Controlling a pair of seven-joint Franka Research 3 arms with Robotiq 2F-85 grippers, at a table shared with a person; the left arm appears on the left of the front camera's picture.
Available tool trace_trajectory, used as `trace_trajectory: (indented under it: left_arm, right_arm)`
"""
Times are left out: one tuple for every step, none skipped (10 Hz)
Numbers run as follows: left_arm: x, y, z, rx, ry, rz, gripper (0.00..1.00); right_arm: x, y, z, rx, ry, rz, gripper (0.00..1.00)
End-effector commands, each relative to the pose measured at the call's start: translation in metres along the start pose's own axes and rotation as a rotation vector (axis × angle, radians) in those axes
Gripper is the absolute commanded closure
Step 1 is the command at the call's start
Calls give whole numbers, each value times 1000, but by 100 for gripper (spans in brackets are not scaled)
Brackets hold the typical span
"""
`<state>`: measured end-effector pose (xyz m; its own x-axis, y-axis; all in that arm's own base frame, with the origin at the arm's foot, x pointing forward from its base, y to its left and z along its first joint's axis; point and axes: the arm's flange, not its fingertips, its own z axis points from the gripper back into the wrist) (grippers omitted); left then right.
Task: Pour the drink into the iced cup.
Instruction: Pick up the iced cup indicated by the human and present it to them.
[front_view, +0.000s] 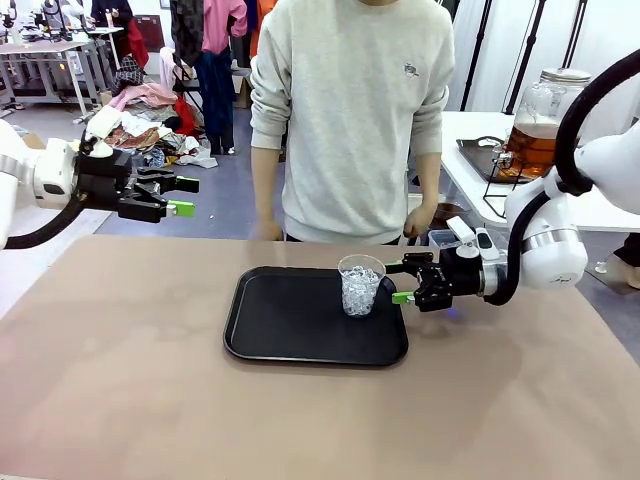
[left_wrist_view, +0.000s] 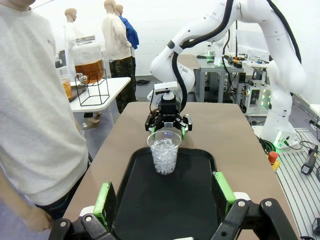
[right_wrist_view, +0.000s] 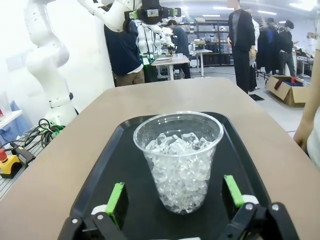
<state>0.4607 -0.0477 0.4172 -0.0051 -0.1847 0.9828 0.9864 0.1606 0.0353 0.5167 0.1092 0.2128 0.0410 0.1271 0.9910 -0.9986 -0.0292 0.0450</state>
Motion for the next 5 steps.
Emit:
trace_trajectory:
  left_arm:
    - [1, -1, 1, 1, -1, -4, 0]
    - [1, -1, 1, 1, -1, -4, 0]
    - [1, -1, 1, 1, -1, -4, 0]
    - [1, -1, 1, 1, -1, -4, 0]
    - [1, -1, 1, 1, -1, -4, 0]
  right_arm:
    - [2, -11, -6, 29, -4, -23, 0]
    - [0, -13, -9, 38, -6, -29, 0]
    - [0, -14, -12, 51, -10, -34, 0]
    - [1, -14, -14, 57, -9, -37, 0]
    - [1, -14, -16, 61, -8, -37, 0]
